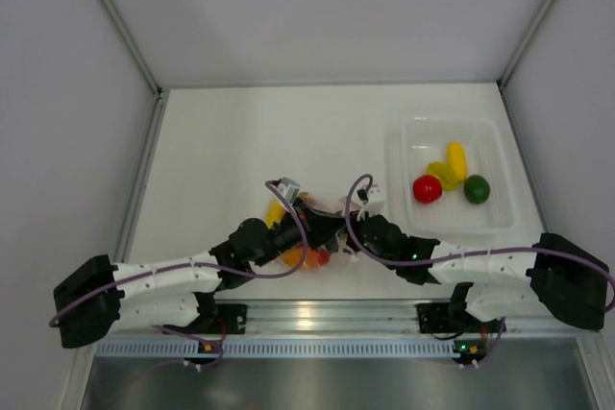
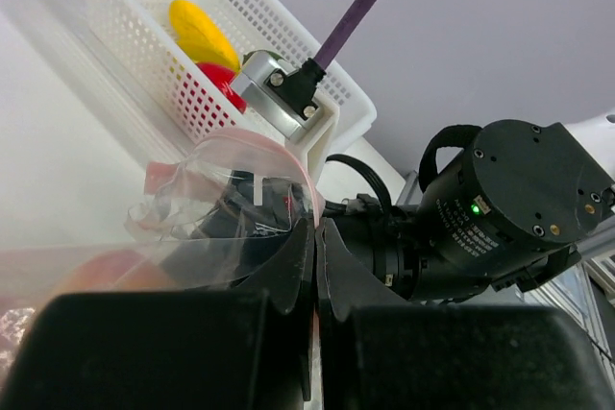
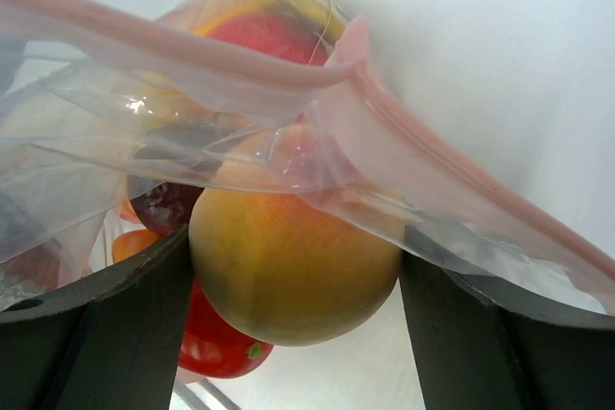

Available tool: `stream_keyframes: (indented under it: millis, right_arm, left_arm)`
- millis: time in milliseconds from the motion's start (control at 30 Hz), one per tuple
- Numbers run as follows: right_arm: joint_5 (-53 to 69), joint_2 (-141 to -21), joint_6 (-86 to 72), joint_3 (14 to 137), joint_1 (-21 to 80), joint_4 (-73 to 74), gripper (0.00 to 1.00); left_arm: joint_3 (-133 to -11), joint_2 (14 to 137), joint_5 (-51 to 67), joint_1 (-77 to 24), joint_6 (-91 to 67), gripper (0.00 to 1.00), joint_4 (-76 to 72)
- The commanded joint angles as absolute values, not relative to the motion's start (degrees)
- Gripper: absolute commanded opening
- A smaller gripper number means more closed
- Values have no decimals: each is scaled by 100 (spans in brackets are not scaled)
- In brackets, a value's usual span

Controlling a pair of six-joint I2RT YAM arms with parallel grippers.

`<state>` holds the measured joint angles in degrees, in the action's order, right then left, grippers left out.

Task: Open the zip-top bag and remove the fake food
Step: Pick up the fake fruit from the zipper food storage bag.

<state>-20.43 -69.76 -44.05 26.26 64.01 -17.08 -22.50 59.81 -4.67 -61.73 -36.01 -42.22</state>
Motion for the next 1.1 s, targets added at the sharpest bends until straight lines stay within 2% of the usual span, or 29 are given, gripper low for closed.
stream_keyframes:
  millis: [0,167,367,733,900,1067]
  right_arm:
    - [-2171,-6390,-4035,2566,6530,-2637,41]
    - [-2337,-6258,-3964,2461,6530,-2760,41]
    - [-2996,-6600,-4007,2829,6513,-2025,38]
    - [-2804,-7286,-4324,3700,6214,-1283,36]
    - [-3049,-7076,-4447,3603,6109,-1398,35]
    - [-2937,-6715,-4141,3472,5968,-1511,35]
  left_arm:
    - [-2022,6205,-1134,-6021,-3471,0,-3867]
    - [-2004,6310,-958,-6021,-3516,0,-4051]
    - [-2057,6302,-861,-6021,-3516,0,-4122]
    - [-2022,6460,-589,-6021,-3436,0,-4403]
    - [-2057,6688,-185,-6021,-3349,0,-4544]
    - [-1960,6741,-544,-6021,-3428,0,-4544]
